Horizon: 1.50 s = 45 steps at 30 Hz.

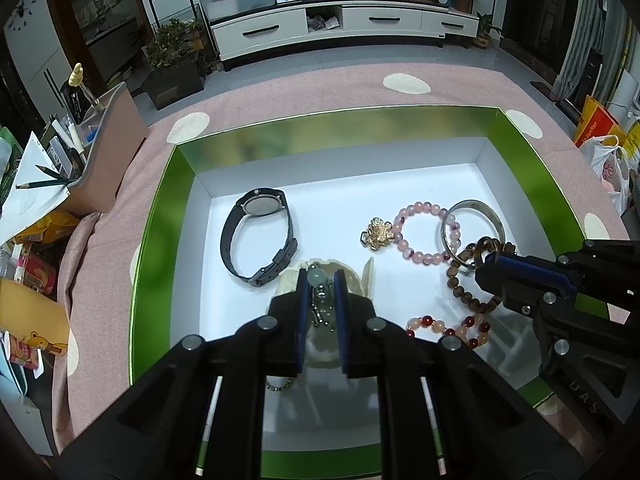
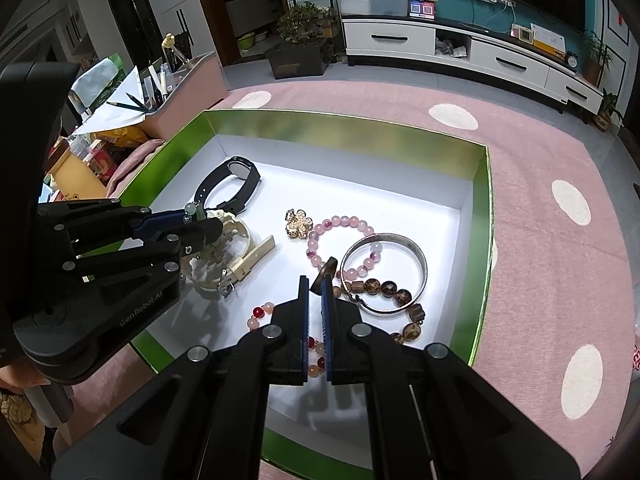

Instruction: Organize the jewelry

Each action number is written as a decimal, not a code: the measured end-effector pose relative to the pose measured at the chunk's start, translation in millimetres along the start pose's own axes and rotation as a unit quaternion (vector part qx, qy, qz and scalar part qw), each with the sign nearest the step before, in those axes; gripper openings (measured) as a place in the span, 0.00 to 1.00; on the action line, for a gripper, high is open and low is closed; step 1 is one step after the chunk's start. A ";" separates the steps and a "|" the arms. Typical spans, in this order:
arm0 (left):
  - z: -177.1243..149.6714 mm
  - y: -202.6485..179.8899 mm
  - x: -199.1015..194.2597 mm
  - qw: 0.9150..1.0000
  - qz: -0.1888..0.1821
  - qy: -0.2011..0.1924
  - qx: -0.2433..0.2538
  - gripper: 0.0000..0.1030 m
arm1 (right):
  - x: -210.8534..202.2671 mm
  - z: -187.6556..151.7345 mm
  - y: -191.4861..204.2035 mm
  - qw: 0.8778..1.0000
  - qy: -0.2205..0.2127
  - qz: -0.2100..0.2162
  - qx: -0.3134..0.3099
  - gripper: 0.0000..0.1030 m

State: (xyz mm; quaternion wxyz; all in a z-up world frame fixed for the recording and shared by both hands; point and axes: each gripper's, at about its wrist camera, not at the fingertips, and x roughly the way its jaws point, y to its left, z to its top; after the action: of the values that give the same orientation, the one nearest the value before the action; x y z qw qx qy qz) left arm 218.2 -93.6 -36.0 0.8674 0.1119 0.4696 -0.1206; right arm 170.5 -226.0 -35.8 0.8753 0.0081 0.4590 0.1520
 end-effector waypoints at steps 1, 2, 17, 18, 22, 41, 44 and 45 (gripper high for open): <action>-0.3 -0.2 0.1 1.000 0.000 0.001 0.000 0.12 | -0.4 0.1 0.2 1.000 0.000 0.000 -0.001 0.05; -0.4 -0.4 0.2 1.000 0.000 0.001 0.000 0.12 | -0.5 0.3 0.5 1.000 0.000 0.000 0.000 0.05; -1.7 0.5 2.0 1.000 0.001 0.005 -0.001 0.12 | -0.8 1.6 0.9 1.000 0.001 -0.003 0.004 0.05; -1.8 0.8 2.2 1.000 0.001 0.005 -0.001 0.12 | -0.8 1.6 1.0 1.000 0.001 -0.003 0.004 0.05; -1.8 0.8 2.4 1.000 0.001 0.005 -0.002 0.12 | -0.7 1.6 0.9 1.000 0.001 -0.003 0.004 0.05; -2.2 1.6 3.4 1.000 -0.003 0.006 -0.002 0.12 | -2.8 2.3 0.3 1.000 0.000 -0.007 0.004 0.09; -2.7 0.4 1.4 1.000 -0.003 0.003 -0.001 0.12 | -3.8 2.2 0.5 1.000 -0.001 -0.010 0.005 0.09; -2.5 0.6 0.8 1.000 -0.004 0.003 -0.002 0.12 | -4.2 2.2 0.6 1.000 -0.002 -0.010 0.005 0.09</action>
State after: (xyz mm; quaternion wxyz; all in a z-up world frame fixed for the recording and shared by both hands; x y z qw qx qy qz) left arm 216.9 -92.3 -37.9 0.8659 0.1085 0.4726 -0.1227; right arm 169.9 -226.3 -31.1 0.8774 0.0083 0.4585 0.1411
